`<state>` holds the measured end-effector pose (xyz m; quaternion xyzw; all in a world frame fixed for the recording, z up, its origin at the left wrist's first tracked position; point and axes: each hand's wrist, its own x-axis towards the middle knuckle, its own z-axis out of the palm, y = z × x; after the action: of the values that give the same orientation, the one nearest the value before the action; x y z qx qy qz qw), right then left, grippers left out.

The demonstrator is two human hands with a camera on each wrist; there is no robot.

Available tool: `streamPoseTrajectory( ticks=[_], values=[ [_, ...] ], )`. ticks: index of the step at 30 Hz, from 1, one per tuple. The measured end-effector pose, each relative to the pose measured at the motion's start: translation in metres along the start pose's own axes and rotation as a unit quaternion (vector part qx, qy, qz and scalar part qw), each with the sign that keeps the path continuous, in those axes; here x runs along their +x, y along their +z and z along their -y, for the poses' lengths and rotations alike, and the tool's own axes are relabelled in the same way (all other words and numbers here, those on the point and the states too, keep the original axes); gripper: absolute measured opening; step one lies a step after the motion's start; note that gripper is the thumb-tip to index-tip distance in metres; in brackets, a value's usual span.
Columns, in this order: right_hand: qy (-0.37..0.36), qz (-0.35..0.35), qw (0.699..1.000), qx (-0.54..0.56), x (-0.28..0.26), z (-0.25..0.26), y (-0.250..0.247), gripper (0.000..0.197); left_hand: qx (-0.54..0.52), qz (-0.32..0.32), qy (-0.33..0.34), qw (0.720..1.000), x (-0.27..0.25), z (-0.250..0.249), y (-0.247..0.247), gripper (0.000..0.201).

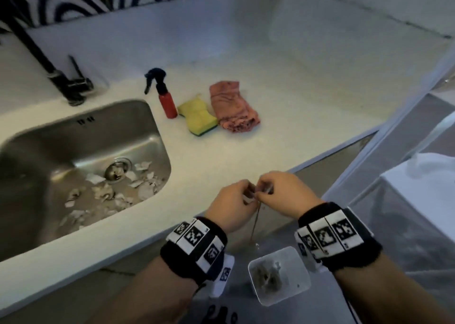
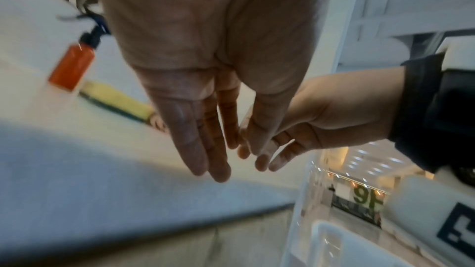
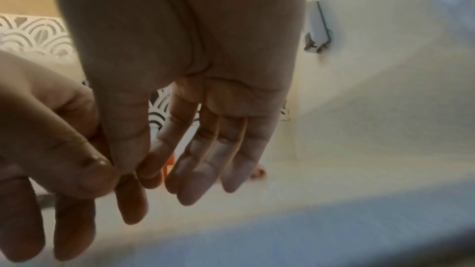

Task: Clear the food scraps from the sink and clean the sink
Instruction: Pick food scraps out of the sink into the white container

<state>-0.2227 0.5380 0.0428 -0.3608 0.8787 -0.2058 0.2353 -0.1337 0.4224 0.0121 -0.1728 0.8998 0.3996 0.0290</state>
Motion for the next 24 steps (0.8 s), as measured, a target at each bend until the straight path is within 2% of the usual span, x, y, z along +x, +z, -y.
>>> streamPoseTrajectory(
  ticks=[6, 12, 18, 21, 24],
  values=[
    [-0.116, -0.018, 0.993, -0.01, 0.045, 0.107, -0.03, 0.01, 0.0, -0.118, -0.012, 0.993, -0.019, 0.018, -0.118, 0.02],
    [-0.19, -0.005, 0.981, -0.026, 0.119, 0.215, -0.015, 0.01, 0.018, -0.189, -0.057, 0.98, -0.024, 0.078, -0.22, 0.017],
    [-0.195, 0.039, 0.979, -0.043, 0.191, 0.3, 0.036, 0.013, 0.036, -0.2, -0.135, 0.97, -0.023, 0.167, -0.3, 0.018],
    [-0.175, 0.071, 0.98, -0.056, 0.224, 0.326, 0.074, 0.008, 0.044, -0.182, -0.184, 0.965, -0.022, 0.222, -0.325, 0.021],
    [-0.143, 0.107, 0.981, -0.079, 0.252, 0.34, 0.116, 0.012, 0.046, -0.162, -0.232, 0.958, -0.02, 0.279, -0.338, 0.023]
  ],
)
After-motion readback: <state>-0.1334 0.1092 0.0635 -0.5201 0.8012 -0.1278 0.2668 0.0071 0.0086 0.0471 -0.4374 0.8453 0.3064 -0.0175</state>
